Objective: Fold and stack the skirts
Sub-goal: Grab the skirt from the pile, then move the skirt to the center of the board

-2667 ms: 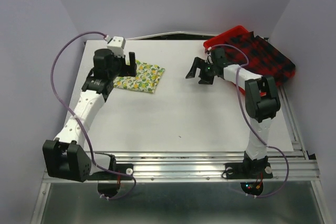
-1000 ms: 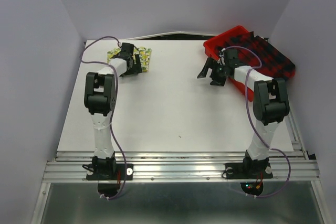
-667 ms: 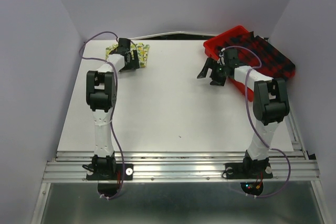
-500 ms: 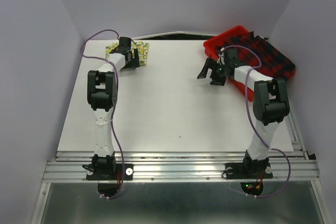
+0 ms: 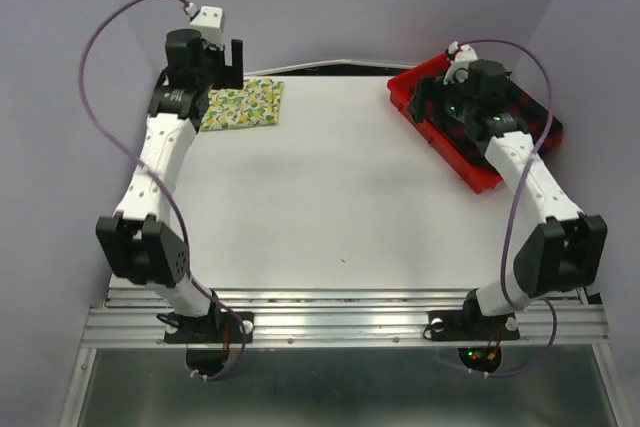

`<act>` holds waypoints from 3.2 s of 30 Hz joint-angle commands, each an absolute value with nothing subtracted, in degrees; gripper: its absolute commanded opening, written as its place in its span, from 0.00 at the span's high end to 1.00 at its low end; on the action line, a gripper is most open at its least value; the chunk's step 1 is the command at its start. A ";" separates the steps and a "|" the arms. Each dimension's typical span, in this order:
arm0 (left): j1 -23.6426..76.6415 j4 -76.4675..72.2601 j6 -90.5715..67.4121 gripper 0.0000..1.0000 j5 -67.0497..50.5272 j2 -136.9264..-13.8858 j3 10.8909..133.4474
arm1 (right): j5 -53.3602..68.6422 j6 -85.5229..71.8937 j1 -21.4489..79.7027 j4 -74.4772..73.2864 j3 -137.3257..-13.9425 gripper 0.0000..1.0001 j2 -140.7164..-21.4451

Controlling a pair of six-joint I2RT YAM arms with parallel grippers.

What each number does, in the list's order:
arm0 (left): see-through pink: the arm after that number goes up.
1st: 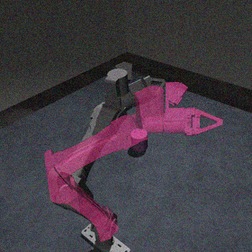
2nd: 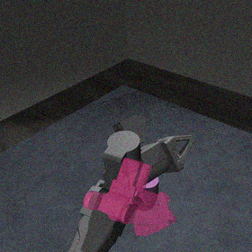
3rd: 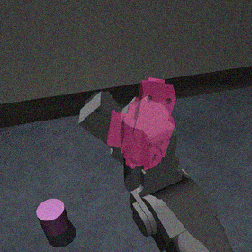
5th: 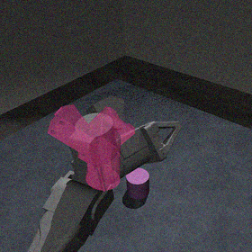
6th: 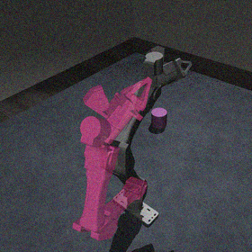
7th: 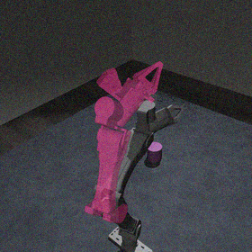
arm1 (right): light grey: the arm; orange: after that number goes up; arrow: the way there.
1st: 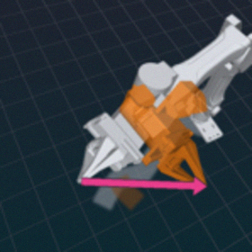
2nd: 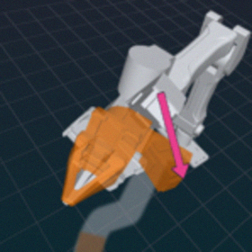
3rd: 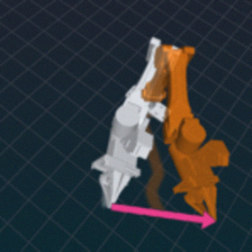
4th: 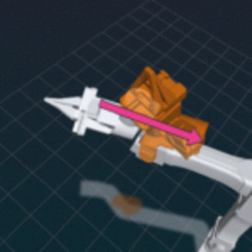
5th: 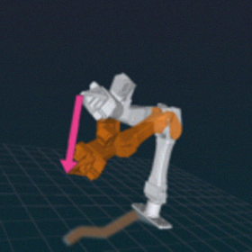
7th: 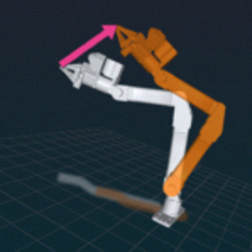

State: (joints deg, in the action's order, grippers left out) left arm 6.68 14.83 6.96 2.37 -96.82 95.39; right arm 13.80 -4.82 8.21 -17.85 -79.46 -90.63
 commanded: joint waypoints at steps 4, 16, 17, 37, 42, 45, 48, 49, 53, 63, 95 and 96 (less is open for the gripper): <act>6.50 16.18 9.42 0.01 -16.76 -77.89 82.29 | 3.77 15.19 -1.55 -20.99 -82.96 0.00 -83.31; 6.68 13.45 5.89 0.01 -24.87 -72.42 72.25 | 7.82 35.42 -11.87 -37.70 -105.54 0.00 -109.49; 6.68 13.45 5.63 0.01 -25.48 -72.94 72.25 | 7.82 35.59 -11.87 -37.62 -106.43 0.00 -112.99; 6.68 15.73 6.33 0.01 -22.42 -76.73 74.35 | 8.34 33.59 -11.87 -42.36 -116.62 0.99 -130.97; 6.24 15.12 5.36 0.02 -20.13 -76.46 74.53 | 18.44 22.08 -12.39 -42.45 -123.38 0.99 -118.85; 5.98 15.12 5.19 0.01 -20.04 -76.64 75.23 | 23.54 15.05 -12.39 -40.96 -128.40 0.99 -112.60; 5.71 17.30 6.50 0.01 -20.22 -78.21 78.29 | 28.29 7.59 -12.39 -36.15 -129.11 0.99 -106.38; 5.54 17.58 6.85 0.01 -20.30 -78.57 79.09 | 31.69 5.56 -12.39 -34.82 -129.02 0.99 -105.04; 3.87 17.84 7.12 0.02 -21.97 -79.36 82.78 | 41.20 -10.22 -12.39 -23.34 -127.10 0.99 -98.71; -1.04 14.25 3.79 0.04 -32.86 -75.07 82.37 | 54.41 -45.06 -5.12 12.62 -120.67 0.99 -92.11; -19.52 38.20 27.02 0.03 -58.33 -76.81 76.98 | 24.71 3.87 51.51 -18.46 -92.38 0.02 -97.04; -18.82 41.71 32.20 0.03 -58.10 -77.60 78.21 | 24.96 2.48 50.11 -18.89 -91.42 0.00 -95.73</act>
State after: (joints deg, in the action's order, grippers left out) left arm -20.38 28.60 16.95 -50.54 -77.12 73.10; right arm 27.68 4.71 54.04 -19.42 -91.22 -102.52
